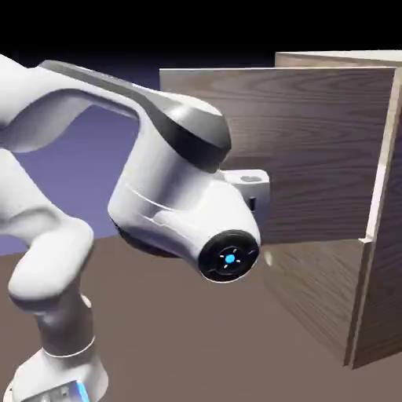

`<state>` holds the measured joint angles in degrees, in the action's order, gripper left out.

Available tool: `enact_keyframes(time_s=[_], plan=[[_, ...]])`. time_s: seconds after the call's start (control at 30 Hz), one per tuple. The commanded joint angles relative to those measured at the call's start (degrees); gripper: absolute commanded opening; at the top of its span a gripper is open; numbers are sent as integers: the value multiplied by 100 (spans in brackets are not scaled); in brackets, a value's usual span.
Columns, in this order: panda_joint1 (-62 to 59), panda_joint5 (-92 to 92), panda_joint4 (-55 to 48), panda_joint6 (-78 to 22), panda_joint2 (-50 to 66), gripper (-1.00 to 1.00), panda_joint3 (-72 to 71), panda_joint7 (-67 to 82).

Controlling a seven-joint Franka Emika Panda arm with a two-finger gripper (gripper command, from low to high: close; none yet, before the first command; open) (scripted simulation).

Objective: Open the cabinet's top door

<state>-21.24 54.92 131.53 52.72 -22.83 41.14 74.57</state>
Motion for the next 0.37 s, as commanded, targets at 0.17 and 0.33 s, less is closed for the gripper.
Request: enact_keyframes(time_s=[0.17, 0.33], plan=[[318, -233, -1126, -1177, 1247, -100, 583, 693], [305, -345, -1836, -1910, 2056, 100, 773, 1225]])
